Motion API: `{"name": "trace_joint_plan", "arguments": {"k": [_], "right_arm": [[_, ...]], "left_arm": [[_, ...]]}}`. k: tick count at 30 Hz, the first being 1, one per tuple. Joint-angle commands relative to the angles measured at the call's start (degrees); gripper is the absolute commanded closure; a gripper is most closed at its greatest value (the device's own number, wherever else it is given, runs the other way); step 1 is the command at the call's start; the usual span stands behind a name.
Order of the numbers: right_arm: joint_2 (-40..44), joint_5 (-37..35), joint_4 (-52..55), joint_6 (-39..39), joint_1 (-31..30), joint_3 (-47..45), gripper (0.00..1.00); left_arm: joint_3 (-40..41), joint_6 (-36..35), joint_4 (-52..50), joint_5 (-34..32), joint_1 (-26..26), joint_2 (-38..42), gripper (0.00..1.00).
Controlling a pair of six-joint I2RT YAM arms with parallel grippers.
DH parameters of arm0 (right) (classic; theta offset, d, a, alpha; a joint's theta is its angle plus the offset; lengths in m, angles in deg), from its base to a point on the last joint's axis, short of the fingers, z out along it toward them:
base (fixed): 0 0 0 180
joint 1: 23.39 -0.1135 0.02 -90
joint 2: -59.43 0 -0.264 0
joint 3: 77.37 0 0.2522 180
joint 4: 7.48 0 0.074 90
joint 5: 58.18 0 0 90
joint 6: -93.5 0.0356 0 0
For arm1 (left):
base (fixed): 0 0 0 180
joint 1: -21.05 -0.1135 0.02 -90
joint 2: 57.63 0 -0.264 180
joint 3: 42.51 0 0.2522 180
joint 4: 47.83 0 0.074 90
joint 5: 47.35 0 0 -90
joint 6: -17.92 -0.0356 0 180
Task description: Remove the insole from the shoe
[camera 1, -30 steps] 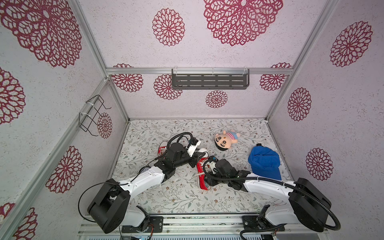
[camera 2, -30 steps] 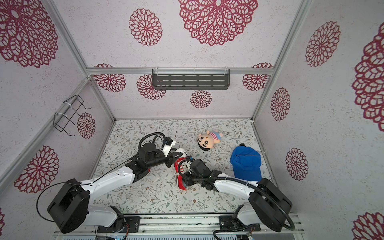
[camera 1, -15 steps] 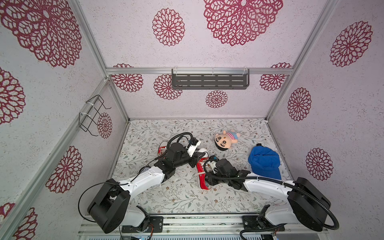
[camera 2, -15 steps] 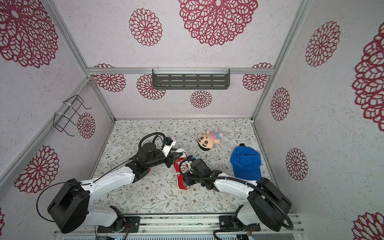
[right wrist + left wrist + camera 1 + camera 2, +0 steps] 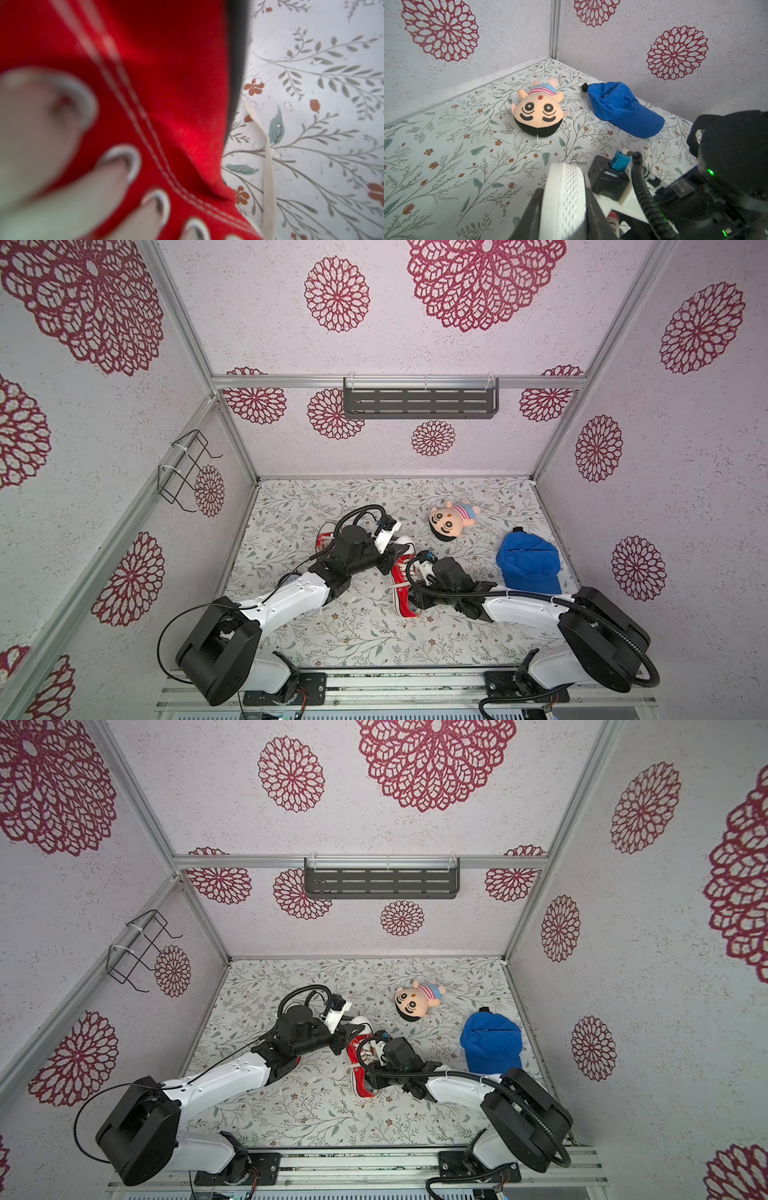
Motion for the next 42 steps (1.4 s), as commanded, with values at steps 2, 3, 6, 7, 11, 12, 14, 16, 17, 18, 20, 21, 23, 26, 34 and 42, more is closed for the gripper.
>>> {"name": "trace_joint_plan", "arguments": {"k": [2, 3, 6, 7, 11, 12, 14, 16, 17, 18, 20, 21, 23, 26, 34, 42], "right_arm": [[-5.79, -7.94, 0.94, -0.26, 0.34, 0.08, 0.69], [-5.94, -10.00, 1.75, -0.22, 0.13, 0.23, 0.69], [-5.83, -15.48, 3.54, -0.31, -0.01, 0.04, 0.71], [-5.81, -16.05, 3.62, -0.57, -0.02, -0.09, 0.72], [-7.21, -15.09, 5.65, -1.26, -0.10, 1.31, 0.77], [-7.39, -13.80, 4.49, -1.10, -0.18, 1.16, 0.79], [-7.24, -11.13, 1.02, -0.10, -0.52, 0.63, 0.84], [-6.36, -8.30, -1.70, 1.59, -0.79, 0.68, 0.93], [-5.24, -7.77, -2.48, 2.44, -0.81, 0.78, 0.98], [-3.48, -7.21, -3.57, 3.58, -0.76, 0.59, 1.00], [0.61, -6.97, -4.18, 5.62, -0.57, 0.43, 1.00], [2.43, -6.31, -4.08, 6.30, -0.22, 0.43, 1.00], [6.90, -3.45, -4.21, 8.15, 1.26, 0.43, 1.00], [12.92, 2.72, -6.29, 12.39, 4.22, -0.48, 1.00], [22.80, 11.89, -12.63, 25.05, 8.22, -2.67, 1.00], [26.28, 7.09, 18.97, 17.39, 8.77, -1.30, 1.00]], "left_arm": [[-1.76, 0.57, 5.11, 10.17, 3.24, -0.37, 1.00], [-1.76, 0.57, 5.20, 10.04, 3.20, -0.37, 1.00], [-1.59, 0.53, 5.06, 9.67, 3.32, -0.14, 1.00], [-1.51, 0.40, 5.03, 9.57, 3.28, 0.03, 1.00], [-1.41, 0.06, 4.59, 9.18, 3.28, 0.55, 1.00], [-1.41, 0.04, 4.50, 9.03, 3.32, 0.65, 1.00], [-1.41, 0.09, 4.48, 8.55, 3.33, 0.75, 1.00], [-1.41, 0.22, 4.42, 8.00, 3.33, 0.97, 1.00], [-1.47, 0.37, 4.42, 7.77, 3.33, 1.06, 1.00], [-1.43, 0.47, 4.42, 7.49, 3.33, 1.33, 1.00], [-1.32, 0.32, 4.41, 6.97, 3.33, 2.10, 1.00], [-1.32, 0.08, 4.30, 6.63, 3.39, 2.52, 1.00], [-1.23, -0.75, 3.98, 5.20, 3.68, 3.54, 1.00], [-1.18, -4.28, 2.14, 0.30, 4.82, 4.76, 1.00], [1.08, -11.53, 5.41, -12.18, 6.92, 5.32, 1.00], [1.90, -17.32, 9.91, -22.42, 6.37, 5.19, 1.00]]}}
